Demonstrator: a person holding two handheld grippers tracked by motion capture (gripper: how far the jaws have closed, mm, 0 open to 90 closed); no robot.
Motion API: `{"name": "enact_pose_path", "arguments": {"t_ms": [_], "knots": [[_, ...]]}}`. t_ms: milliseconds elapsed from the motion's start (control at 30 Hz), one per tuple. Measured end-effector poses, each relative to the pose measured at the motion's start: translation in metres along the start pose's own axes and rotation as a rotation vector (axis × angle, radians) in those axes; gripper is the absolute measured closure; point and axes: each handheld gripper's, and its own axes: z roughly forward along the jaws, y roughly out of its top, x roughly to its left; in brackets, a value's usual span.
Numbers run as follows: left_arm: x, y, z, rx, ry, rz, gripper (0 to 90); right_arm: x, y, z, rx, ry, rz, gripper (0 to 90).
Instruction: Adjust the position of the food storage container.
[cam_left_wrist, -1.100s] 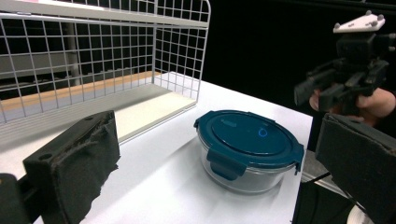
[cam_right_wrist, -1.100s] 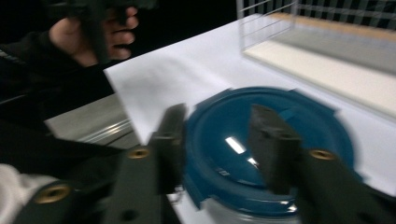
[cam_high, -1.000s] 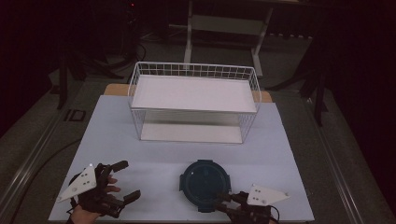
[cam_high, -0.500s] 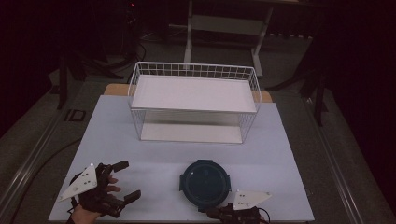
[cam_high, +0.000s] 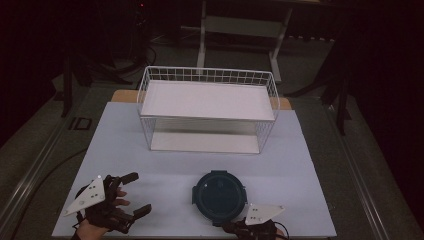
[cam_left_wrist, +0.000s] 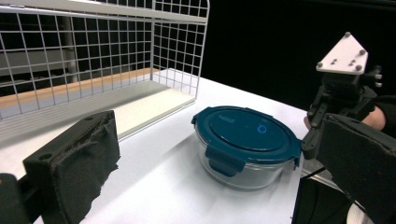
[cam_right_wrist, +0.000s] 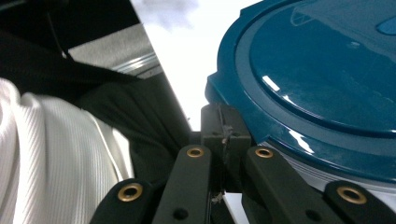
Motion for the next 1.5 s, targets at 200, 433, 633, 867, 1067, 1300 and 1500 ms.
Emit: {"name": "enact_pose_path", "arguments": {"t_ms": [200,433,633,867,1067,1300,1500], "knots": [[0.001,0.000,0.000,0.000,-0.002,-0.003,0.1,-0.006,0.005,0.004,-0.016,0.006,-0.020,90.0],[0.000,0.000,0.001,0.005,-0.005,-0.001,0.1,-0.012,0.006,0.008,-0.031,0.011,-0.013,90.0],[0.001,0.000,0.001,0.005,-0.002,-0.001,0.1,-0.017,0.012,0.016,-0.028,0.010,-0.013,90.0],[0.001,-0.001,0.001,0.007,-0.004,0.000,0.1,-0.027,0.019,0.023,-0.029,-0.002,-0.014,90.0],[0.001,-0.001,0.002,0.010,-0.007,-0.001,0.1,-0.034,0.026,0.029,-0.037,-0.005,-0.015,90.0],[0.000,-0.001,0.002,0.015,-0.011,0.003,0.1,-0.039,0.030,0.035,-0.046,-0.002,-0.017,90.0],[0.000,-0.001,0.002,0.017,-0.010,0.003,0.1,-0.040,0.032,0.032,-0.069,0.003,0.001,90.0]]}}
